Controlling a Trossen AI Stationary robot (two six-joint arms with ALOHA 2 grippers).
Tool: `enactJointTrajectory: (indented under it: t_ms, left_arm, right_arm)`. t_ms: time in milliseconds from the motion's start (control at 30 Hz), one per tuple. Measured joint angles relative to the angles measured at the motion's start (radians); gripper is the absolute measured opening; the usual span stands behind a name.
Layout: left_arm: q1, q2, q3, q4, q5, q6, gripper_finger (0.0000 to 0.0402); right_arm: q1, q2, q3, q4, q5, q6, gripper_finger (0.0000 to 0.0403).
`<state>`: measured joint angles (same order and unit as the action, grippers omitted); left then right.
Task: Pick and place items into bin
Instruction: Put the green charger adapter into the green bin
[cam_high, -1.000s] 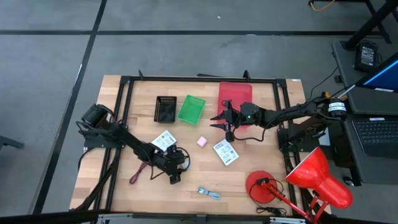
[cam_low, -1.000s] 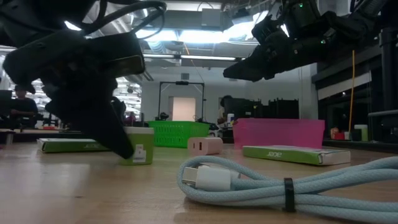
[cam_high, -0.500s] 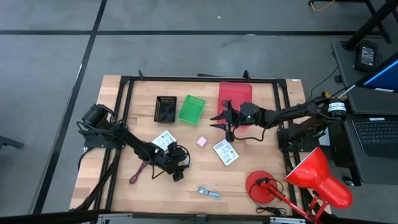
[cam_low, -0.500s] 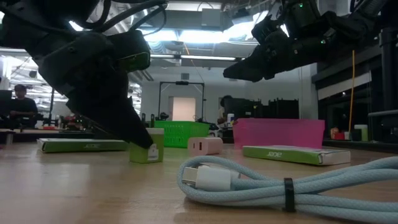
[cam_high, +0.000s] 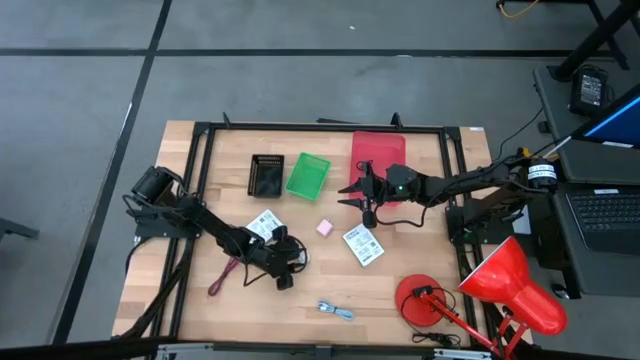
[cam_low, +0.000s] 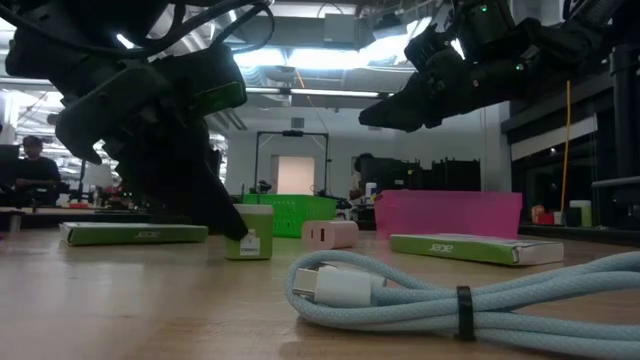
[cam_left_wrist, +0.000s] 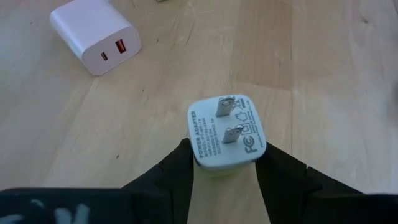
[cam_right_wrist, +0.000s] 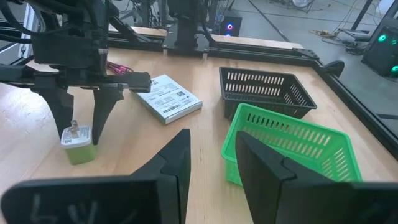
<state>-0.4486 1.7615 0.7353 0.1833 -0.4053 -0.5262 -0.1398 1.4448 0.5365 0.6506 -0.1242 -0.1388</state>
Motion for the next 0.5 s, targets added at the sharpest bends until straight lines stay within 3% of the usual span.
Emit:
enactJointTrajectory:
  t_ms: [300, 500]
  left_arm:
    - [-0.002, -0.003, -0.001, 0.009, -0.001, 0.067, 0.0140]
    - [-0.004, -0.089, -0.002, -0.044, 0.010, 0.163, 0.0140]
  right_arm:
    - [0.000, 0.000, 0.000, 0.000, 0.000, 0.000, 0.0108]
    - [0.000, 0.000, 0.000, -0.011, 0.000, 0.000, 0.0108]
